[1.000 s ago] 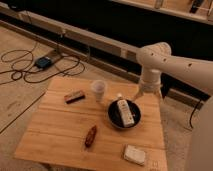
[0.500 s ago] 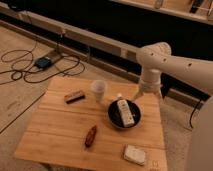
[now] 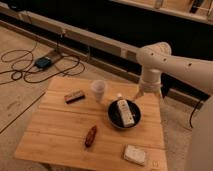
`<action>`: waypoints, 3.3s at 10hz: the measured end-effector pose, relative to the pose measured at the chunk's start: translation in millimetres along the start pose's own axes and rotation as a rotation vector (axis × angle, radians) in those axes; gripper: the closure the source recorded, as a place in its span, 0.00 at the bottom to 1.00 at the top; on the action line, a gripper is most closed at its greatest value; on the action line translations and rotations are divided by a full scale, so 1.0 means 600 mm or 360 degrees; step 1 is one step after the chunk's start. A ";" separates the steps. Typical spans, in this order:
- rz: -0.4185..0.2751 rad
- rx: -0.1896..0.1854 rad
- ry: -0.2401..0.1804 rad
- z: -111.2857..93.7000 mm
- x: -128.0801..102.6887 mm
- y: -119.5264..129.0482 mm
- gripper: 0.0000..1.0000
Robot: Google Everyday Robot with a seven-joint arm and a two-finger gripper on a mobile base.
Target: Wipe the white sponge on the table
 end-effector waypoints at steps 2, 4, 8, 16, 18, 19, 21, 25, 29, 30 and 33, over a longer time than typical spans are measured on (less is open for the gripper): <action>0.0001 -0.0006 -0.0021 0.002 0.033 -0.013 0.20; -0.0004 -0.0044 -0.0050 0.023 0.065 -0.017 0.20; 0.0037 -0.0119 0.0009 0.118 0.118 -0.015 0.20; 0.0075 -0.0095 0.0175 0.223 0.208 -0.033 0.20; 0.0046 -0.0062 0.0218 0.247 0.229 -0.029 0.20; 0.0030 -0.0051 0.0237 0.255 0.239 -0.025 0.20; -0.0023 -0.0019 0.0264 0.266 0.258 -0.013 0.20; -0.0153 -0.0024 0.0311 0.272 0.286 0.052 0.20; -0.0250 -0.0034 0.0336 0.281 0.296 0.117 0.20; -0.0268 -0.0028 0.0329 0.286 0.291 0.132 0.20; -0.0277 0.0018 0.0300 0.303 0.272 0.150 0.20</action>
